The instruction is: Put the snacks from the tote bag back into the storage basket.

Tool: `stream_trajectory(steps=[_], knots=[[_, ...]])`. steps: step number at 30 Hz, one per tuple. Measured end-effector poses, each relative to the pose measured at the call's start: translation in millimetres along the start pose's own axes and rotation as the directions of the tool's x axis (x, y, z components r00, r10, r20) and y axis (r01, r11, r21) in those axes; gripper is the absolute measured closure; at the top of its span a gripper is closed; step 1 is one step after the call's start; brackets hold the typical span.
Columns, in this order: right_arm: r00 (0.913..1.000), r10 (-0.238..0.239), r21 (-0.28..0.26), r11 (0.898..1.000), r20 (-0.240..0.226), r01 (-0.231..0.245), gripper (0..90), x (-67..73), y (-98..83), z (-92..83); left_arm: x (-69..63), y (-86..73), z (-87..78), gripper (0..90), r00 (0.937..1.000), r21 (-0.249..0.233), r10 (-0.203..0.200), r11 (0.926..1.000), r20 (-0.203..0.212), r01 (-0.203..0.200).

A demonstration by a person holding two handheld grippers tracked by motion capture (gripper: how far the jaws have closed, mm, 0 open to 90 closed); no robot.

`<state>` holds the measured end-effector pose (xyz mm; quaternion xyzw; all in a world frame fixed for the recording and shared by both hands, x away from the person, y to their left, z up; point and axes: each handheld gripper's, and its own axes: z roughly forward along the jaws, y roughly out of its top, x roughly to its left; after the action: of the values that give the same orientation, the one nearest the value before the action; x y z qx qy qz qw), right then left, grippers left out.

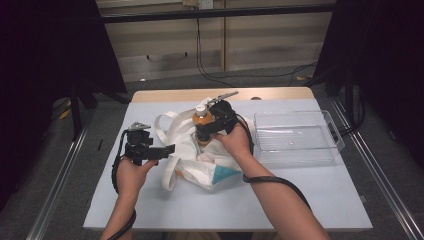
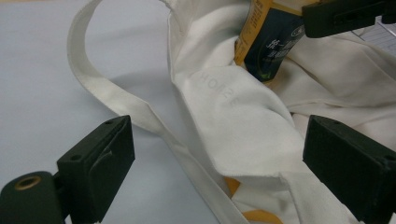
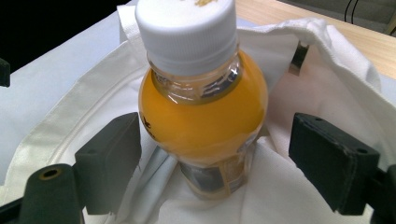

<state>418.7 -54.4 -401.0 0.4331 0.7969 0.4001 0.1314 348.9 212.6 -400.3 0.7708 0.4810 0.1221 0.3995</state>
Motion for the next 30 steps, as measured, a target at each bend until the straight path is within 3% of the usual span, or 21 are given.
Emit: stream_trajectory(steps=[1, 11, 18, 30], knots=[[1.0000, 0.000, -0.001, 1.000, -0.001, 0.000, 16.8, 0.3, 0.2, 0.8, 0.9, 0.3, -0.8, 9.0, 0.9999, 0.013, 0.017, 0.9998, -0.001, -0.017], [1.0000, -0.005, 0.001, 1.000, -0.007, 0.005, 17.1, 4.3, 3.4, 6.2, -0.4, 0.5, -0.5, 9.4, 1.0000, -0.002, -0.001, 1.0000, 0.002, 0.001], [0.9999, -0.011, 0.005, 1.000, -0.013, 0.011, 17.4, 6.2, 3.5, 11.4, 1.2, 0.8, -0.8, 9.4, 0.9998, 0.013, 0.017, 0.9998, 0.006, -0.017], [0.9999, -0.013, 0.019, 1.000, -0.005, 0.013, 19.6, 6.2, 5.3, 18.7, 1.6, 0.3, -0.5, 9.8, 0.9998, 0.014, 0.014, 0.9998, 0.012, -0.014]])
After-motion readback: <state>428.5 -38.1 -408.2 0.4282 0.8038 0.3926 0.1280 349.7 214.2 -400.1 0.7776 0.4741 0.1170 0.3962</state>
